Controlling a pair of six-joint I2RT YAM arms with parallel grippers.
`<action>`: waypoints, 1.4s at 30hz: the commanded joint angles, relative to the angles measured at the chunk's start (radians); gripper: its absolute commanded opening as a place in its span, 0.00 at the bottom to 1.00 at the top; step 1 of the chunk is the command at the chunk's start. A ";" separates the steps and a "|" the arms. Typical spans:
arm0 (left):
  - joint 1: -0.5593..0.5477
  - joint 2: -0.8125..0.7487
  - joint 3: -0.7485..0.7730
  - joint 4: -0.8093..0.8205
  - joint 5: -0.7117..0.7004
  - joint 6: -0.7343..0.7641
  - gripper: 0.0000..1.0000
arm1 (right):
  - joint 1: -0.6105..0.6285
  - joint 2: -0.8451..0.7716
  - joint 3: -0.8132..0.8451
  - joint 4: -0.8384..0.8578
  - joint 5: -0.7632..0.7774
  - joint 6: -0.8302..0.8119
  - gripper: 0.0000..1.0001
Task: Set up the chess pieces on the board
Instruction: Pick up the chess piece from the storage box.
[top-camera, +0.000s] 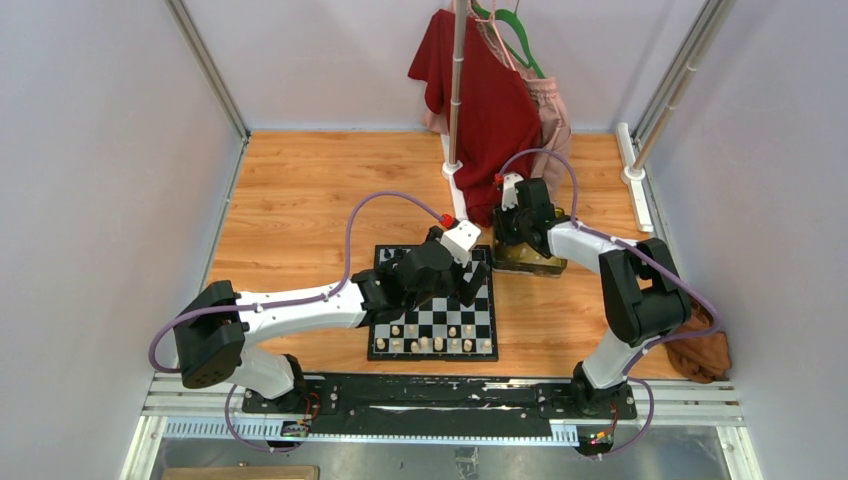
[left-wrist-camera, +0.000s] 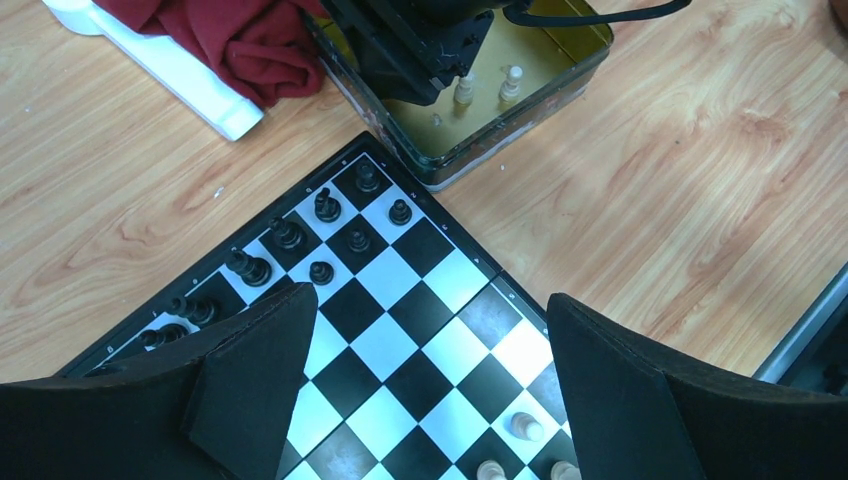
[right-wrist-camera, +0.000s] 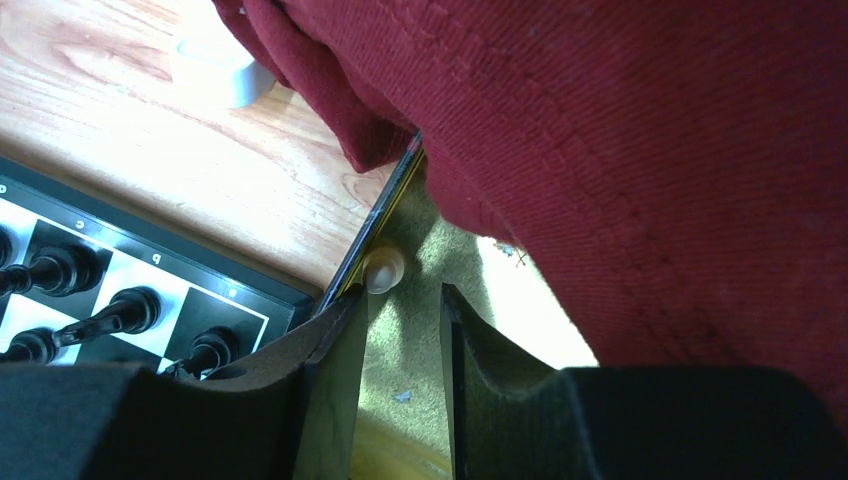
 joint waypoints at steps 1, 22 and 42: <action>0.005 0.012 0.023 0.033 0.012 -0.015 0.91 | -0.006 0.013 0.032 -0.015 -0.084 -0.023 0.38; 0.006 0.049 0.038 0.033 0.026 -0.034 0.91 | 0.000 0.012 -0.027 0.099 -0.226 0.068 0.47; 0.006 0.053 0.035 0.029 0.017 -0.041 0.91 | 0.025 0.061 -0.034 0.169 -0.158 0.104 0.18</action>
